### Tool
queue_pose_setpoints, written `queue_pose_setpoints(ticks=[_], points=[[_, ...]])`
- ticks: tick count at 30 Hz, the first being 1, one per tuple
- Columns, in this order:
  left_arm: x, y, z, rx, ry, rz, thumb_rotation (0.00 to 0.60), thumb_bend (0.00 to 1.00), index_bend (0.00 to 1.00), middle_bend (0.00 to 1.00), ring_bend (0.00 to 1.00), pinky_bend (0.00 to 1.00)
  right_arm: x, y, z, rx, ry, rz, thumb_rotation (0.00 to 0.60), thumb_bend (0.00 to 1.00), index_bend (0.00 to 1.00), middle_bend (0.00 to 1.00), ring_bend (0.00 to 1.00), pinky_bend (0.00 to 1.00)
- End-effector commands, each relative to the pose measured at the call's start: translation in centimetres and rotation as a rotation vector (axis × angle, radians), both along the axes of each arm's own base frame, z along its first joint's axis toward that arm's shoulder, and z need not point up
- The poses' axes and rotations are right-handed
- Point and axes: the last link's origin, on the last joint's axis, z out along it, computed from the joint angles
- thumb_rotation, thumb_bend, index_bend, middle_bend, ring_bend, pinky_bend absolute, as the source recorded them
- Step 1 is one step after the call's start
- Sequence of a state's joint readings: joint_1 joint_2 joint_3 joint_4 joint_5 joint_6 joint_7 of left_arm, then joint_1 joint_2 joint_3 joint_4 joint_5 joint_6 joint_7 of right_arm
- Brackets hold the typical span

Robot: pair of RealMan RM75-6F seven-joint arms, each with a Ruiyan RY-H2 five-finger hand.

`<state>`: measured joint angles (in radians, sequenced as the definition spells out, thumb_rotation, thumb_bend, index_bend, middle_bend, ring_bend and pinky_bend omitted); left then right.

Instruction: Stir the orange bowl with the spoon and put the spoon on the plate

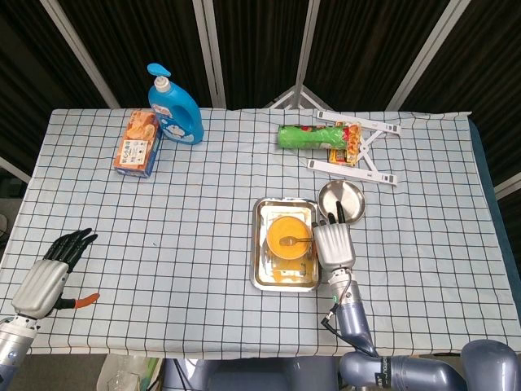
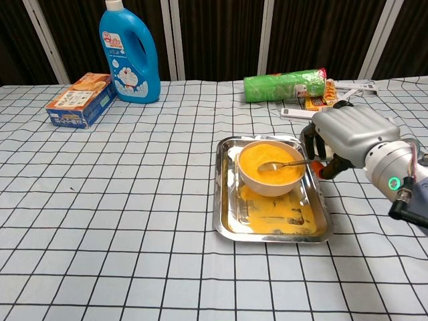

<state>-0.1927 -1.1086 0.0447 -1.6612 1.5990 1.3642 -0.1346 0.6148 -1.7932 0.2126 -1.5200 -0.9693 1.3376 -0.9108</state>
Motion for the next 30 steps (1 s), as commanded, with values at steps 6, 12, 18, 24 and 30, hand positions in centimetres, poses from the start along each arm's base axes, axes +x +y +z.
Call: queue_pose_setpoints(ticks=[6, 12, 18, 24, 30], points=[[0.0, 0.0, 0.0, 0.0, 0.0, 0.0, 0.6, 0.0, 0.0, 0.0, 0.0, 0.0, -0.1, 0.0, 0.1, 0.001, 0.001, -0.002, 0.6, 0.49, 0.62, 0.55, 0.29, 0.0], [0.0, 0.0, 0.0, 0.001, 0.001, -0.001, 0.6, 0.0, 0.0, 0.0, 0.0, 0.0, 0.0, 0.1, 0.2, -0.002, -0.002, 0.0, 0.6, 0.49, 0.62, 0.55, 0.29, 0.0], [0.0, 0.0, 0.0, 0.001, 0.001, -0.001, 0.6, 0.0, 0.0, 0.0, 0.0, 0.0, 0.1, 0.1, 0.4, -0.006, -0.004, 0.002, 0.6, 0.49, 0.62, 0.56, 0.29, 0.0], [0.0, 0.0, 0.0, 0.001, 0.0, -0.002, 0.6, 0.0, 0.0, 0.0, 0.0, 0.0, 0.4, 0.1, 0.9, -0.015, -0.002, 0.017, 0.6, 0.49, 0.63, 0.56, 0.29, 0.0], [0.0, 0.0, 0.0, 0.0, -0.002, -0.002, 0.6, 0.0, 0.0, 0.0, 0.0, 0.0, 1.3, 0.0, 1.9, -0.068, 0.077, 0.12, 0.6, 0.5, 0.64, 0.57, 0.29, 0.0]])
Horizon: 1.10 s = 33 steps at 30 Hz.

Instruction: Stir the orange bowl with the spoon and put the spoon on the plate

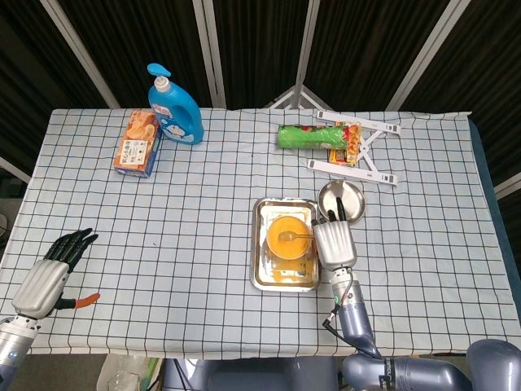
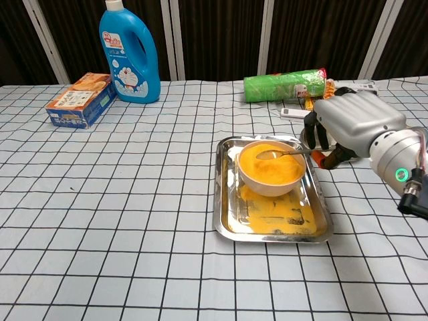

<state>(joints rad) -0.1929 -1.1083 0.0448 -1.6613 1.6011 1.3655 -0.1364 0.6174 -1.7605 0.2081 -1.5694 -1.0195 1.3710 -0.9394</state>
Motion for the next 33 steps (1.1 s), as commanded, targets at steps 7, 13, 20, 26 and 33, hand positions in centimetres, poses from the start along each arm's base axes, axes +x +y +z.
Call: queue_pose_setpoints(ticks=[7, 13, 20, 26, 33], points=[[0.0, 0.0, 0.0, 0.002, -0.001, -0.002, 0.6, 0.0, 0.0, 0.0, 0.0, 0.0, 0.1, -0.1, 0.8, -0.07, 0.241, 0.186, 0.6, 0.5, 0.65, 0.57, 0.3, 0.0], [0.0, 0.0, 0.1, 0.002, -0.002, -0.003, 0.6, 0.0, 0.0, 0.0, 0.0, 0.0, 0.0, -0.1, 0.9, -0.096, 0.366, 0.256, 0.6, 0.5, 0.65, 0.57, 0.3, 0.0], [0.0, 0.0, 0.0, 0.002, -0.001, -0.004, 0.6, 0.0, 0.0, 0.0, 0.0, 0.0, 0.5, 0.3, 0.1, -0.085, 0.428, 0.321, 0.6, 0.5, 0.65, 0.57, 0.3, 0.0], [0.0, 0.0, 0.0, 0.002, -0.002, -0.003, 0.6, 0.0, 0.0, 0.0, 0.0, 0.0, 1.6, 0.4, -1.0, -0.08, 0.478, 0.397, 0.6, 0.5, 0.66, 0.57, 0.3, 0.0], [0.0, 0.0, 0.0, -0.001, -0.005, -0.002, 0.6, 0.0, 0.0, 0.0, 0.0, 0.0, 2.6, 0.2, -1.4, -0.113, 0.56, 0.475, 0.6, 0.5, 0.66, 0.57, 0.3, 0.0]])
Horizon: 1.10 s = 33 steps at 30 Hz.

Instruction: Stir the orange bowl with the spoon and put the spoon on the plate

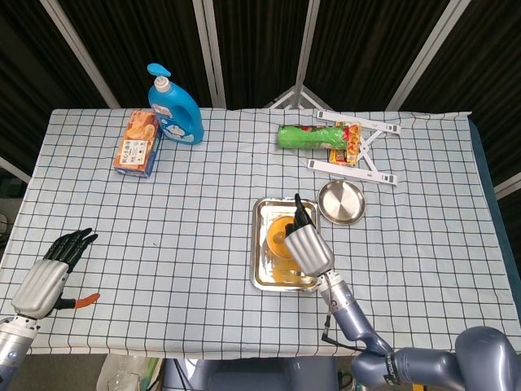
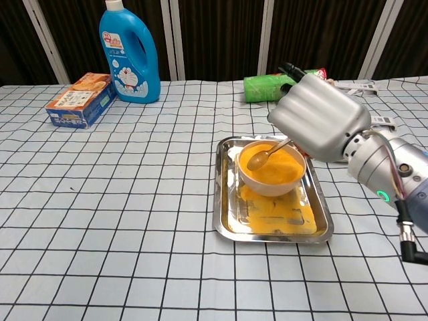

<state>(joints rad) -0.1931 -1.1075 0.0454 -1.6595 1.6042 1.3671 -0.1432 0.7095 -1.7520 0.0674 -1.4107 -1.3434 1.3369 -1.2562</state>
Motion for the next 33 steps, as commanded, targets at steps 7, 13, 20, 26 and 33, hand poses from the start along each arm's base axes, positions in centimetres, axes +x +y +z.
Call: queue_pose_setpoints(ticks=[7, 13, 20, 26, 33], points=[[0.0, 0.0, 0.0, -0.002, -0.002, -0.001, 0.6, 0.0, 0.0, 0.0, 0.0, 0.0, 0.2, -0.3, 0.1, -0.039, 0.074, 0.053, 0.6, 0.5, 0.66, 0.58, 0.3, 0.0], [0.0, 0.0, 0.0, -0.001, -0.002, -0.001, 0.6, 0.0, 0.0, 0.0, 0.0, 0.0, -0.5, 0.0, 0.2, -0.037, 0.103, 0.053, 0.6, 0.5, 0.66, 0.58, 0.3, 0.0], [0.1, 0.0, 0.0, 0.0, 0.0, -0.002, 0.6, 0.0, 0.0, 0.0, 0.0, 0.0, -1.3, 0.1, 0.0, -0.042, 0.144, 0.051, 0.6, 0.5, 0.66, 0.58, 0.3, 0.0], [0.1, 0.0, 0.0, 0.002, -0.001, -0.003, 0.6, 0.0, 0.0, 0.0, 0.0, 0.0, -1.7, -0.2, 0.2, -0.062, 0.167, 0.037, 0.6, 0.5, 0.67, 0.58, 0.3, 0.0], [0.1, 0.0, 0.0, 0.001, -0.001, -0.003, 0.6, 0.0, 0.0, 0.0, 0.0, 0.0, -2.5, -0.7, 0.7, -0.085, 0.179, 0.009, 0.6, 0.5, 0.67, 0.58, 0.3, 0.0]])
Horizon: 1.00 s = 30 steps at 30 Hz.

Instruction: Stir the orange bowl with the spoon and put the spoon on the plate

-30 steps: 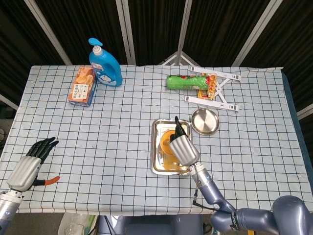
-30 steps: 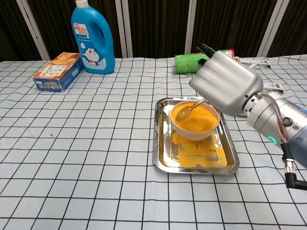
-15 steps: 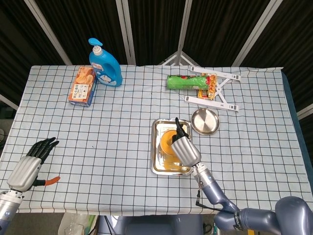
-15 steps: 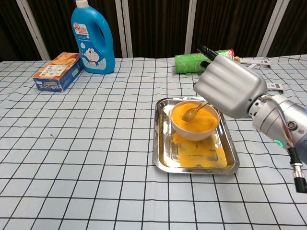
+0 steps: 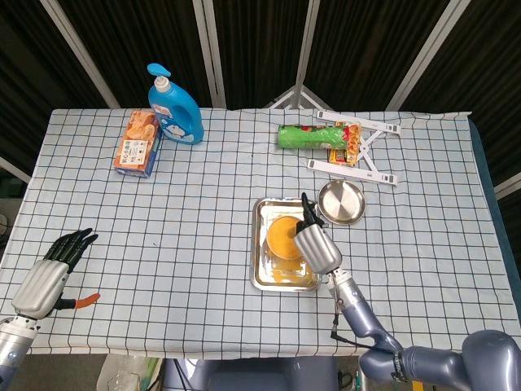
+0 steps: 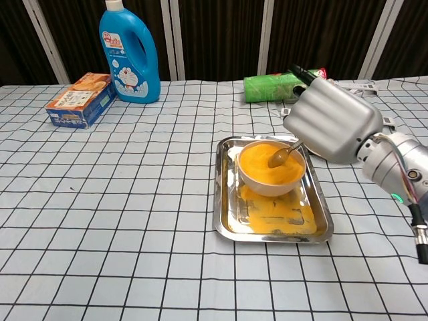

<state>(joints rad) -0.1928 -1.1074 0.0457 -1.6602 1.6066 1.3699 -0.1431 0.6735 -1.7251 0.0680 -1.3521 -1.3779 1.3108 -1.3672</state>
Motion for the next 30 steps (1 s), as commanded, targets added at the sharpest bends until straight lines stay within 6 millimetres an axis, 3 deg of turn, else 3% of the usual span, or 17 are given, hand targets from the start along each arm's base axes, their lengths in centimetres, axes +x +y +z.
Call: queue_pose_setpoints(ticks=[1, 16, 30], points=[[0.0, 0.0, 0.0, 0.0, 0.0, 0.0, 0.6, 0.0, 0.0, 0.0, 0.0, 0.0, -0.2, -0.1, 0.2, -0.007, 0.001, -0.008, 0.6, 0.5, 0.67, 0.58, 0.3, 0.0], [0.1, -0.1, 0.0, 0.006, 0.001, -0.003, 0.6, 0.0, 0.0, 0.0, 0.0, 0.0, 2.5, 1.8, 0.6, 0.045, -0.088, 0.048, 0.6, 0.5, 0.67, 0.58, 0.3, 0.0], [0.0, 0.0, 0.0, 0.004, 0.0, -0.001, 0.6, 0.0, 0.0, 0.0, 0.0, 0.0, 0.7, 2.3, -0.5, 0.073, -0.023, 0.041, 0.6, 0.5, 0.67, 0.58, 0.3, 0.0]])
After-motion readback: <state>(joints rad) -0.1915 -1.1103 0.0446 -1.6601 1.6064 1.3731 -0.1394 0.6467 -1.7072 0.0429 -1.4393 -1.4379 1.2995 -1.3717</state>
